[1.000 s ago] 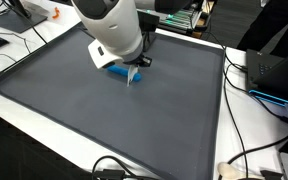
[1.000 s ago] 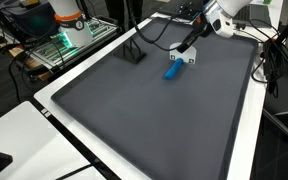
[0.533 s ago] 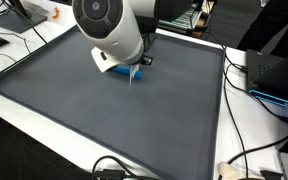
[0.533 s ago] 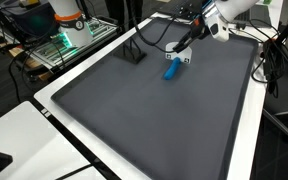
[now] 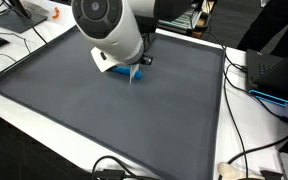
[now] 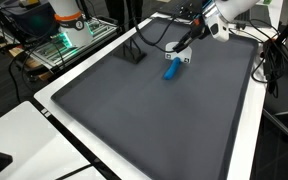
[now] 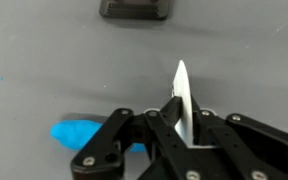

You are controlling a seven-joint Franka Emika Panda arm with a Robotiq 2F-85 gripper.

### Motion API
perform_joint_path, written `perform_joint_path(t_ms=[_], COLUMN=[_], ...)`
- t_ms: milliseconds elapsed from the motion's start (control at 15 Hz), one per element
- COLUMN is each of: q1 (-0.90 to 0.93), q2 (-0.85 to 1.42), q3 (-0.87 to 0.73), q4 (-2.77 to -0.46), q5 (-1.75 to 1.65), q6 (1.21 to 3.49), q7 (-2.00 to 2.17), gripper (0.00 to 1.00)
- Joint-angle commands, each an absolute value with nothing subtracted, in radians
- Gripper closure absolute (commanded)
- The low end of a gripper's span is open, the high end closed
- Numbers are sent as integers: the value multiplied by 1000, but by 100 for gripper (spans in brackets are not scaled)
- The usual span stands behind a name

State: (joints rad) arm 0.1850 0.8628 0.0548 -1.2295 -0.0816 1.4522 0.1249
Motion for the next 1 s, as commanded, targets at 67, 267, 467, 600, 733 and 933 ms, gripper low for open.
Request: perform_joint_path(t_ms=[67, 267, 467, 600, 733, 933], q1=[184, 185, 183, 185, 186, 185], q2=[854, 844, 863, 884, 902, 921], q3=[53, 51, 52, 51, 50, 48], q4=[-1235, -1239, -1223, -1203, -1183, -1151], q5=[-73, -74, -69, -69, -71, -70], q6=[1427, 1427, 1431, 1431, 1425, 1422], q7=[122, 129, 130, 134, 133, 138], gripper=[98, 98, 98, 98, 98, 98])
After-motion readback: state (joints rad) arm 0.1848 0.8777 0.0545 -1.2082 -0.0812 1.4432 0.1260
